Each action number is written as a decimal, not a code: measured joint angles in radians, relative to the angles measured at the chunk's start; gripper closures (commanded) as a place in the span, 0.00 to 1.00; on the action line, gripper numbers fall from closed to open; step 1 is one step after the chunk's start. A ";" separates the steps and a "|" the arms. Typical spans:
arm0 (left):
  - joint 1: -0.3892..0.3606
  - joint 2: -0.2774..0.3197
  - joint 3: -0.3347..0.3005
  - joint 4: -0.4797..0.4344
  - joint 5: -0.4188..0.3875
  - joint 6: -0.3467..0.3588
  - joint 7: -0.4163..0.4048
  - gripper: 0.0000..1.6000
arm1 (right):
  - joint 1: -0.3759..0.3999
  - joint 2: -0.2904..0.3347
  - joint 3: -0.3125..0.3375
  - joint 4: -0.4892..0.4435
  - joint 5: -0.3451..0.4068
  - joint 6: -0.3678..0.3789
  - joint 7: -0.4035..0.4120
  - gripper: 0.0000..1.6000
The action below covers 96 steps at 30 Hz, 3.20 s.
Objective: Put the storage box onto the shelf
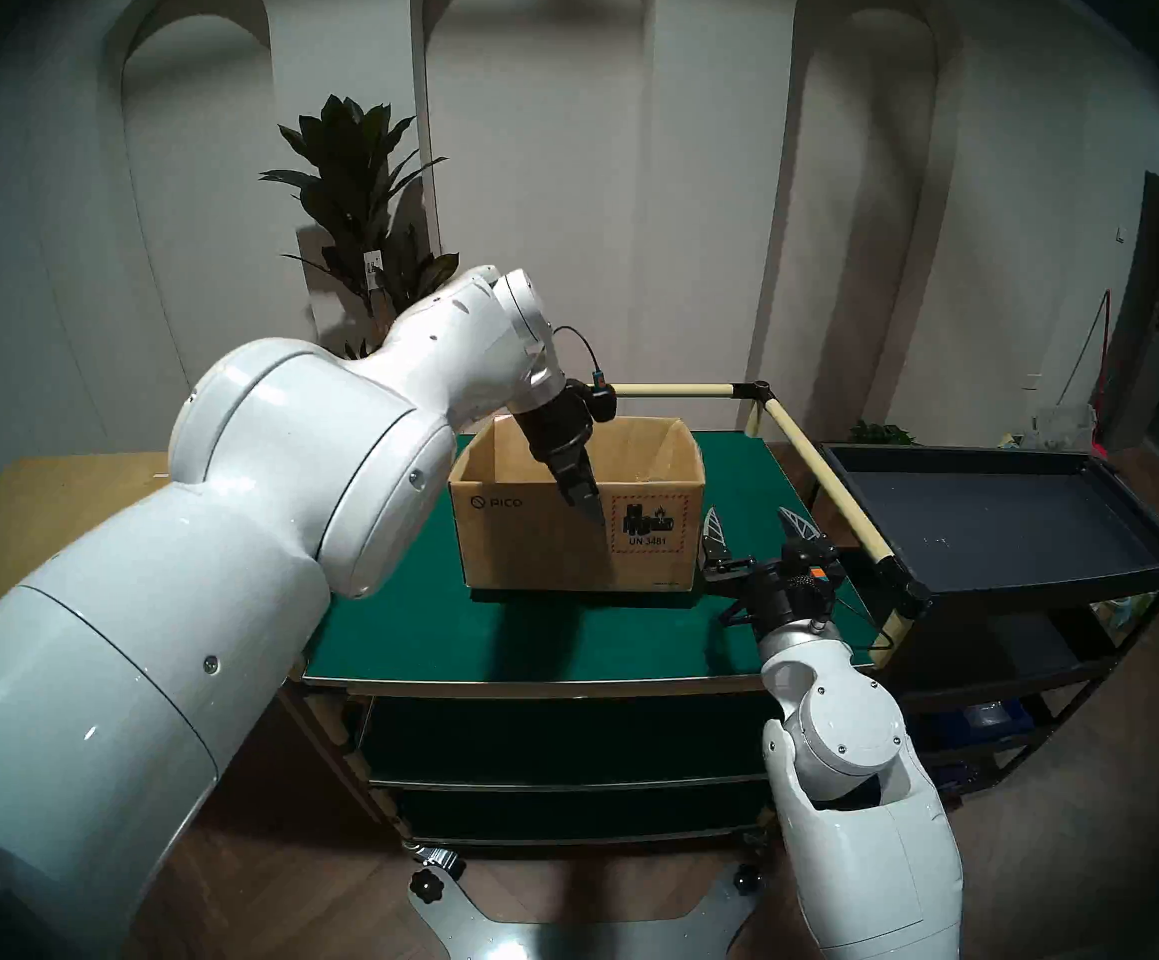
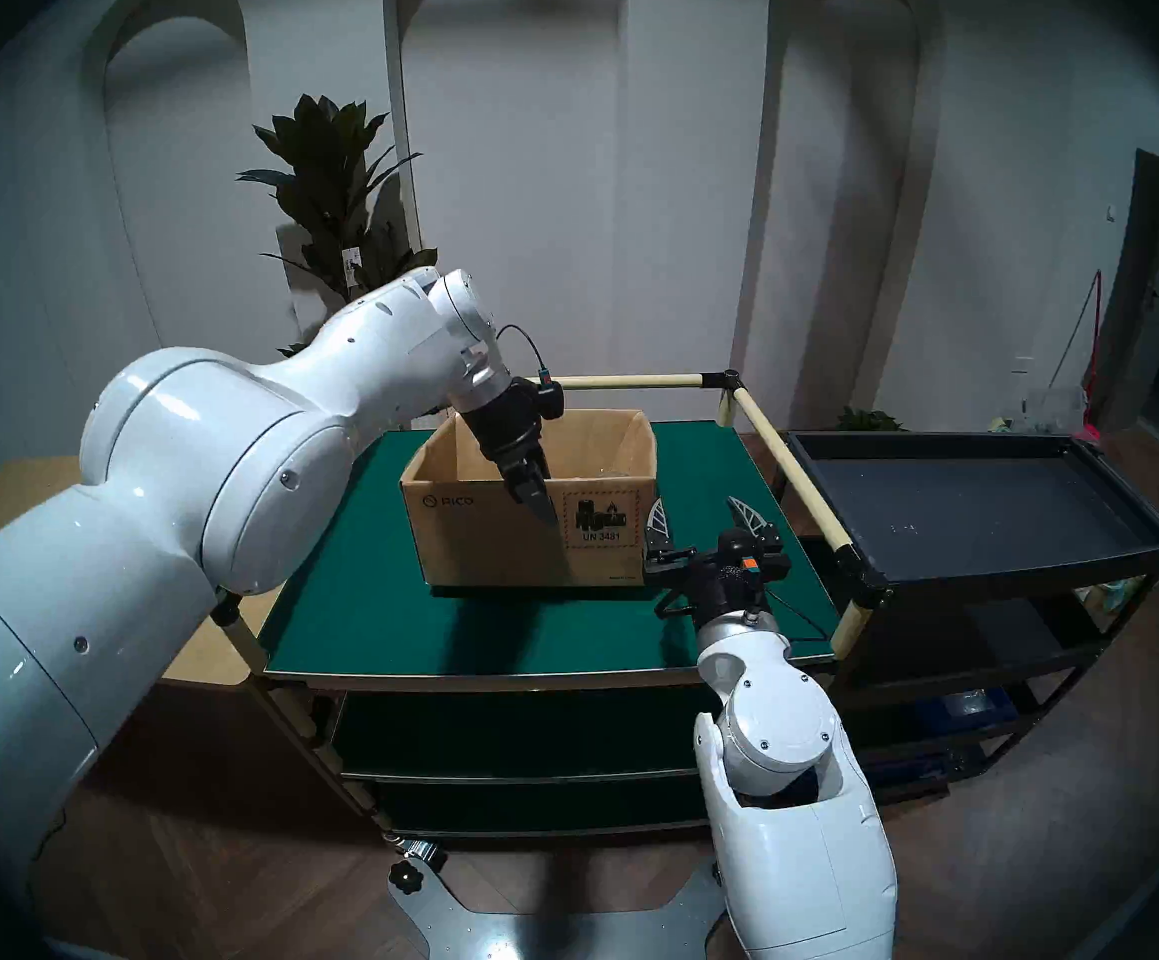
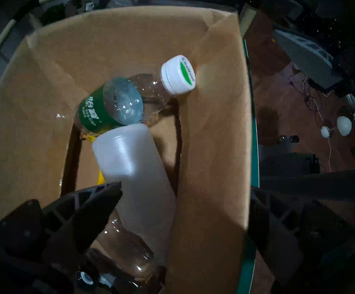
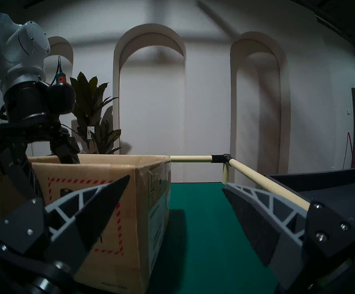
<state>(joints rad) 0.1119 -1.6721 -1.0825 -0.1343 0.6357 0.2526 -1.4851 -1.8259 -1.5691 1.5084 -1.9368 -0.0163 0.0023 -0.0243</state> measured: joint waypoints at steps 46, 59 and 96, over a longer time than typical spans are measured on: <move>0.056 0.074 -0.059 0.046 -0.111 -0.071 0.001 0.00 | 0.000 0.000 0.000 -0.001 0.000 0.000 0.000 0.00; 0.019 0.072 -0.101 0.046 -0.158 -0.084 0.000 0.00 | 0.000 0.000 0.000 -0.001 0.000 0.000 0.000 0.00; -0.107 0.106 -0.431 -0.143 -0.436 -0.086 0.152 0.00 | 0.001 0.000 0.000 0.003 0.000 0.000 0.000 0.00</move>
<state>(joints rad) 0.0052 -1.5662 -1.5133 -0.2771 0.2002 0.1665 -1.3329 -1.8254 -1.5691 1.5084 -1.9341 -0.0164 0.0023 -0.0243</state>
